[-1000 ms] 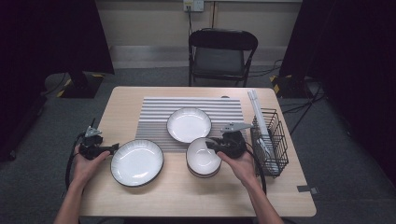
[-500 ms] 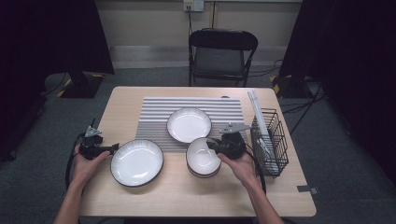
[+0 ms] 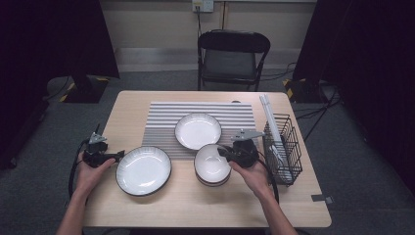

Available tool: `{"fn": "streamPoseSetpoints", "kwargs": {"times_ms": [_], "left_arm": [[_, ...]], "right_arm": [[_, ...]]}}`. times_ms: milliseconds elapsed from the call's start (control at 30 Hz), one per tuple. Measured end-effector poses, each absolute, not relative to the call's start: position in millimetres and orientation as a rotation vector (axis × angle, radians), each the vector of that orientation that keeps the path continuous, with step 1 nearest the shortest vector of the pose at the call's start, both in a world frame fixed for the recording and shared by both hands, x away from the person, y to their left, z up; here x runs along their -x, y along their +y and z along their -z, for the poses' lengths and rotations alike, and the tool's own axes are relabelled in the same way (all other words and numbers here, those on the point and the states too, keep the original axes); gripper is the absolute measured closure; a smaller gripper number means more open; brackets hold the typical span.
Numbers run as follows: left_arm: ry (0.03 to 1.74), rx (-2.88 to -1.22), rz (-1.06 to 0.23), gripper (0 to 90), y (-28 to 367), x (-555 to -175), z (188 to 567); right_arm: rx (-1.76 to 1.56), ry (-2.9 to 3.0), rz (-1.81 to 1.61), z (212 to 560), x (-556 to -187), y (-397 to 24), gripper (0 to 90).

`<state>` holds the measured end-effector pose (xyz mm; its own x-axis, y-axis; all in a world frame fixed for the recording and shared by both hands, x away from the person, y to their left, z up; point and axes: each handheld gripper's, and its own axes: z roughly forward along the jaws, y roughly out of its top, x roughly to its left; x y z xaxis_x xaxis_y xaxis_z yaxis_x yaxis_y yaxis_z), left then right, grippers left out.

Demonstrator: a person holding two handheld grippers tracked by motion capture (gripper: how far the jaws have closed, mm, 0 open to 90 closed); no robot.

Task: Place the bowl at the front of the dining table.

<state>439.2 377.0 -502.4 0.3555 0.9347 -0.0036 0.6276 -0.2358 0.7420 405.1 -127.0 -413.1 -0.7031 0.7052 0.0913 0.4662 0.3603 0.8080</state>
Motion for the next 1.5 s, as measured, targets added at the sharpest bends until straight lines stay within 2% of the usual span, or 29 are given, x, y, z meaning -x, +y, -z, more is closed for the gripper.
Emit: {"fn": "streamPoseSetpoints", "kwargs": {"times_ms": [167,1500], "left_arm": [[1.355,-1.961,-0.597,18.1,377.0,-439.3,502.4],[1.355,-1.961,-0.597,18.1,377.0,-439.3,502.4]], "right_arm": [[-1.063,2.315,-1.288,411.2,-403.6,-128.8,82.3],[-1.158,2.302,-1.332,407.4,-408.8,-131.2,82.2]]}}
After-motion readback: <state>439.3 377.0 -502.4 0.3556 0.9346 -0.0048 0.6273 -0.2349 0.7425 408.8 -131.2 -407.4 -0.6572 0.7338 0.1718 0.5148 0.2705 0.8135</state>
